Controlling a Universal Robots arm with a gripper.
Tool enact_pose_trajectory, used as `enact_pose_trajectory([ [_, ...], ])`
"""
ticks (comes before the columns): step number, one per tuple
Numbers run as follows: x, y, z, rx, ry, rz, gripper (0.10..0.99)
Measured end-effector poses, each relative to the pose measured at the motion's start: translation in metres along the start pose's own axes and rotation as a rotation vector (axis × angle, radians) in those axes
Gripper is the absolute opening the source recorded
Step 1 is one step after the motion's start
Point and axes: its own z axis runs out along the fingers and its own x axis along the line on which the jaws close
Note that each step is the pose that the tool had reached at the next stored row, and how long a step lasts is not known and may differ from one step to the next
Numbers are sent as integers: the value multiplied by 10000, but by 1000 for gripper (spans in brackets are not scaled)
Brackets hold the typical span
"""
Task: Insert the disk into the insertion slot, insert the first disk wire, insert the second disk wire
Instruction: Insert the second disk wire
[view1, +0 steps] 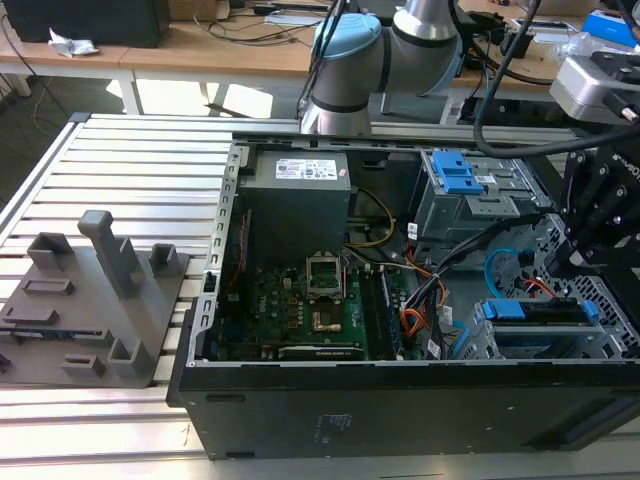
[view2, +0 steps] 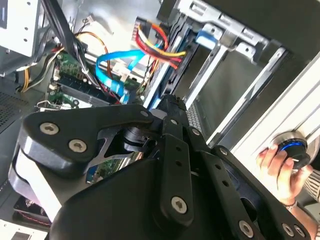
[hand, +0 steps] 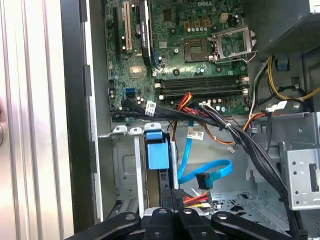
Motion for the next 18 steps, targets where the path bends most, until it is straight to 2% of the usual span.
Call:
enact_pose_trajectory([
  [2,-23,41,2,0,-1,1,106],
  [6,-150,103,1,2,2,-44,106],
  [12,-150,104,1,3,7,-126,114],
  [13,-150,104,1,4,7,-131,169],
  [14,-150,104,1,4,7,-137,169],
  [15,-150,104,2,4,7,-141,239],
  [17,-150,104,1,5,10,-180,239],
  [18,-151,104,3,11,19,-414,239],
])
